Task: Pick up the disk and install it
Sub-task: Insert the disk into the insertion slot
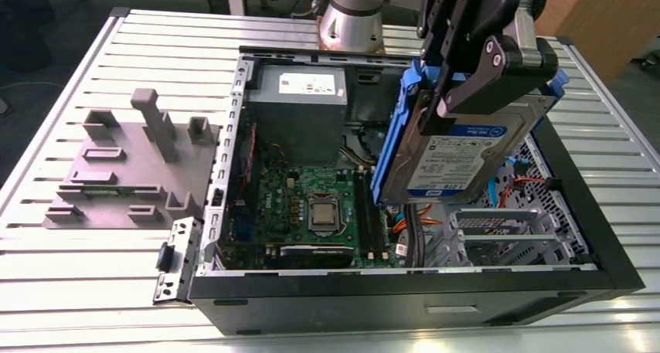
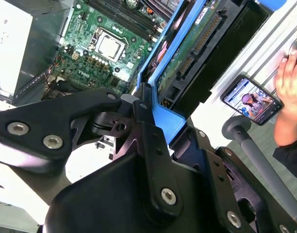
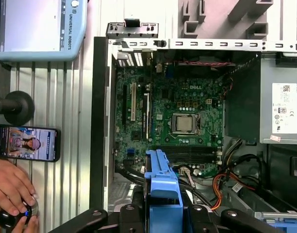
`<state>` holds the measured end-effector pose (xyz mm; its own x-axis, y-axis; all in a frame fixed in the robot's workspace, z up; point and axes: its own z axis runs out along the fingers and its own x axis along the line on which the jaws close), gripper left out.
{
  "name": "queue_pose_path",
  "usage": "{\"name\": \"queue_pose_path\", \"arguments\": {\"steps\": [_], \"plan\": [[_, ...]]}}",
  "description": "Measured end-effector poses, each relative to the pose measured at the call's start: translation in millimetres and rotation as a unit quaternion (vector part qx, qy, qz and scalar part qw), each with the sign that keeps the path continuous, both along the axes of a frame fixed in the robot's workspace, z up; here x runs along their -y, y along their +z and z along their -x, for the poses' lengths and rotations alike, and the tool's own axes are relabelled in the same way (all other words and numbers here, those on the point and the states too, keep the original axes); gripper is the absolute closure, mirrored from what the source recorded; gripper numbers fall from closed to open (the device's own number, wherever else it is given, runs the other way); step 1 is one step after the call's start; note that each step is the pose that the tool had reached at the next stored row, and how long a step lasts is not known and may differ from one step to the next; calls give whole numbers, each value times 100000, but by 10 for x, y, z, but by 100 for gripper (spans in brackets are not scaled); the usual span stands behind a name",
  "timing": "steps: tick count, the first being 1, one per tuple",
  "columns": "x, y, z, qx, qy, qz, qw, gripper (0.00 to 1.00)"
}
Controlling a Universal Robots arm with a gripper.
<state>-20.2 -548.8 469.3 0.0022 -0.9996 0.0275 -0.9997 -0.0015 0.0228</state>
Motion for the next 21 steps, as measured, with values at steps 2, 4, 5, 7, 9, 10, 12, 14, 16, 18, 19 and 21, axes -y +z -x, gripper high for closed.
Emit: {"name": "queue_pose_path", "arguments": {"steps": [2, 4, 5, 7, 9, 10, 12, 14, 16, 18, 19, 21], "plan": [[17, -5, -10, -1, 3, 3, 100000, 64], [25, -10, -29, 0, -2, -6, 100000, 64], [27, -11, -40, 0, 2, 2, 100000, 64], [29, -13, -61, -5, 1, 17, 100000, 64], [32, -16, -83, -4, 2, 7, 100000, 64], [33, -17, -89, -3, 0, 9, 100000, 64], [34, -18, -94, -4, 1, 10, 100000, 64], [35, -21, -97, -3, 2, 7, 100000, 64], [35, -21, -97, -3, 2, 5, 100000, 64], [35, -21, -97, -3, 0, 6, 100000, 64], [35, -22, -97, -2, 2, 3, 100000, 64], [38, -25, -97, 2, 2, -14, 100000, 64]]}}
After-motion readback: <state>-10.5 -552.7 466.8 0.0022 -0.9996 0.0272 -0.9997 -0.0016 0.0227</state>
